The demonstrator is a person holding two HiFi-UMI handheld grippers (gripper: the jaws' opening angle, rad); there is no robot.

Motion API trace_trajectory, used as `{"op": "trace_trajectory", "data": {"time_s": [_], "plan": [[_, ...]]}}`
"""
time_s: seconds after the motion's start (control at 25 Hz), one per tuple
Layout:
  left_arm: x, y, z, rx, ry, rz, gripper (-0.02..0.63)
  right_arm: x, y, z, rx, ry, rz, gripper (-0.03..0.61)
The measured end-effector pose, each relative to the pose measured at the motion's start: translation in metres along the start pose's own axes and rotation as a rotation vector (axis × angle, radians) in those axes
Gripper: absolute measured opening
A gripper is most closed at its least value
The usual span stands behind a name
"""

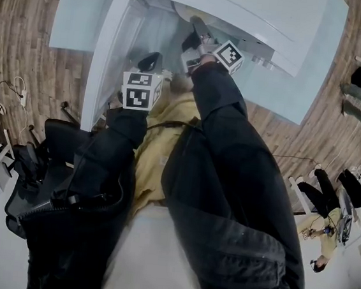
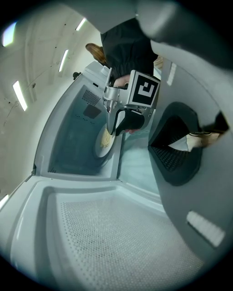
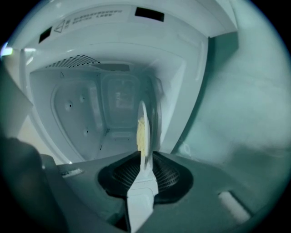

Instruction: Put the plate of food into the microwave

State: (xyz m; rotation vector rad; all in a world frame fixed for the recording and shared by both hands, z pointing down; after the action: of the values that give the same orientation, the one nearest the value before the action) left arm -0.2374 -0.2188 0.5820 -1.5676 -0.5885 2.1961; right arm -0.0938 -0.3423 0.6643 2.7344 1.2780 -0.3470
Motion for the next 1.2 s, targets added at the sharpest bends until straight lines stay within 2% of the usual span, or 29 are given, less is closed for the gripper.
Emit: {"op": "trace_trajectory", "data": {"time_s": [0.04,0.24,0.4,0.48,0.56,0.88,1.0,1.2], "plan": [[0.000,0.000,-0.001,-0.001,0.000,-0.001,0.000,0.001,-0.002,0.001,-0.010,0.004,0.010,0.081],[0.003,-0.001,-0.007,-0.011,-0.006,-0.012,-0.001,0.014,-0.017,0.013,-0.002,0.010,0.063,0.094],[0.008,0.002,-0.017,-0.020,-0.012,-0.031,0.000,0.035,-0.027,0.028,0.084,0.006,0.115,0.092],[0.012,0.005,-0.023,-0.022,-0.015,-0.049,0.000,0.050,-0.032,0.038,0.197,-0.017,0.129,0.076],[0.018,0.010,-0.028,-0.026,-0.017,-0.081,0.000,0.067,-0.036,0.053,0.357,-0.060,0.123,-0.003],[0.045,0.057,-0.077,-0.094,-0.038,-0.250,0.000,0.122,-0.027,0.145,1.021,-0.099,0.101,-0.005],[0.056,0.073,-0.102,-0.131,-0.054,-0.310,0.000,0.143,-0.017,0.178,1.174,-0.085,0.041,-0.005],[0.072,0.094,-0.138,-0.189,-0.076,-0.392,0.000,0.171,0.000,0.211,1.290,-0.082,-0.049,-0.005]]}}
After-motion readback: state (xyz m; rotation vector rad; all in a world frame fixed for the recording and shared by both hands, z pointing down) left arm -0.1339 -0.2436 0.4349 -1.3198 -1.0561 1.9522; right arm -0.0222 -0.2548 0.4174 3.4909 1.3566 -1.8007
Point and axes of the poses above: the fingertips, and each gripper's own axes: x backward along the fingers, z to its left, y out of its top, the point moved 6 cm from there along x, backward along the fingers, and after that the axes turned 2 degrees about x, right-handed, at the moved point
